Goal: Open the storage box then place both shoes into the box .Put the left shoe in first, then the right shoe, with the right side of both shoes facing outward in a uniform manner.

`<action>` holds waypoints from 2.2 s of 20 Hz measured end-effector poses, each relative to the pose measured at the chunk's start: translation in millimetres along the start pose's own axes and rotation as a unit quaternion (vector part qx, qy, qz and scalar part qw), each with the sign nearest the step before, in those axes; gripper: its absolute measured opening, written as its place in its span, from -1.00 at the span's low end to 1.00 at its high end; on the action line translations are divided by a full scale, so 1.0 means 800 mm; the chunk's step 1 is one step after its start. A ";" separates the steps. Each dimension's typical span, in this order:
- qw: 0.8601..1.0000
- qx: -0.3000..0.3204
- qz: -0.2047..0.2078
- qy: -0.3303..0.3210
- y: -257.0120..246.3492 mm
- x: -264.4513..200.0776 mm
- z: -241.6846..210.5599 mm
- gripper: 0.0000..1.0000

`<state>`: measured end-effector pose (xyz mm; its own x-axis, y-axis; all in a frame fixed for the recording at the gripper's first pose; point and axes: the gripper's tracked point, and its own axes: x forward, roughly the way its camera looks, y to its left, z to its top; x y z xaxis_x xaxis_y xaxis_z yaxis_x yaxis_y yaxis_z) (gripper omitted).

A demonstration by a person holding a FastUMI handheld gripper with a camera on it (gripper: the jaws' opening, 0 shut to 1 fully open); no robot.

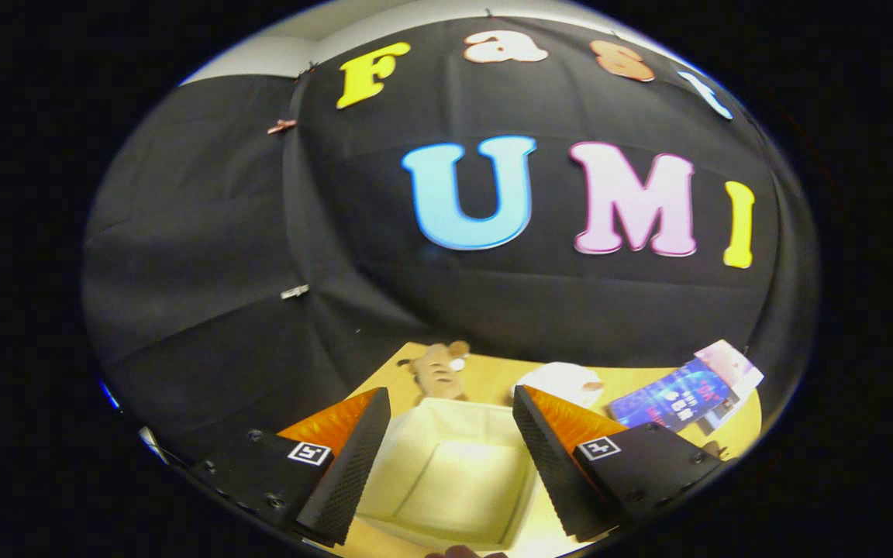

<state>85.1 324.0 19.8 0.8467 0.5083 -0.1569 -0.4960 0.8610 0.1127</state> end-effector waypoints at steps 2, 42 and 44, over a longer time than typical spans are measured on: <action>0.999 -0.016 -0.023 -0.024 -0.060 -0.024 0.011 0.97; 0.932 0.072 -0.154 0.319 -0.343 -0.065 -0.402 0.94; 0.927 0.109 -0.159 0.321 -0.339 -0.056 -0.405 0.69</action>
<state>119.1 73.3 -322.0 0.6200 0.1963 -0.7596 -0.1313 0.9805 0.1463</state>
